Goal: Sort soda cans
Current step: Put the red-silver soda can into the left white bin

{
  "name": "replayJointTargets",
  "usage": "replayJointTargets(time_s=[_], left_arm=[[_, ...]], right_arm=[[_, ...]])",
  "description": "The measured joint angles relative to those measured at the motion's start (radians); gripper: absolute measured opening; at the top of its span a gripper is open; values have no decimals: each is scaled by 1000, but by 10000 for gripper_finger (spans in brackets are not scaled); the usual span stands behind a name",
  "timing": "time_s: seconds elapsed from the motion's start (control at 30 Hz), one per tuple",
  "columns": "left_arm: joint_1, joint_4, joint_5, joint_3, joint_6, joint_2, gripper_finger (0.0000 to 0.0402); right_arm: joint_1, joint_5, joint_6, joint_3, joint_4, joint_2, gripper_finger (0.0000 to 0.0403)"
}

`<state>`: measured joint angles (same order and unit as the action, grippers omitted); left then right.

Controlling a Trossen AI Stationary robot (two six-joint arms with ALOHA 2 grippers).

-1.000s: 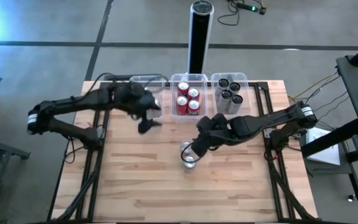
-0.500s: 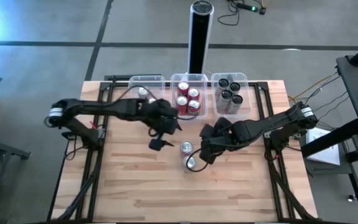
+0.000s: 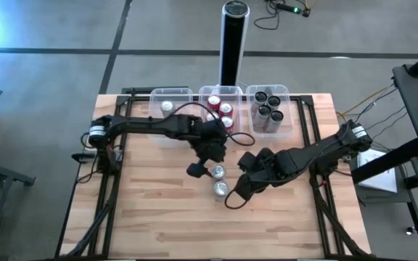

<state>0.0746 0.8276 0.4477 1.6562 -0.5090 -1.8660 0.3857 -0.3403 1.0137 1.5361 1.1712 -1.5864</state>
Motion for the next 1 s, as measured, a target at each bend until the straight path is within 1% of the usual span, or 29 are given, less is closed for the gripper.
replayJointTargets(time_s=[0.1,0.2,0.33,0.4,0.77,1.0], left_arm=[[-1,0,0,-1,-6,-14,358],[-2,-11,-1,-3,-25,-37,362],[-1,-15,-69,-3,-38,-64,366],[-1,-11,-83,-7,-49,-76,366],[-4,-39,-68,-16,-34,-140,366],[-22,-70,-74,-28,-2,-153,366]], right_arm=[[2,-3,13,-4,1,0,368],[1,-42,20,-8,1,0,368],[1,-53,46,-11,1,-1,368],[1,-53,57,-11,1,-1,368],[2,-54,94,-12,-1,-1,368],[3,-54,102,-12,-1,-1,368]])
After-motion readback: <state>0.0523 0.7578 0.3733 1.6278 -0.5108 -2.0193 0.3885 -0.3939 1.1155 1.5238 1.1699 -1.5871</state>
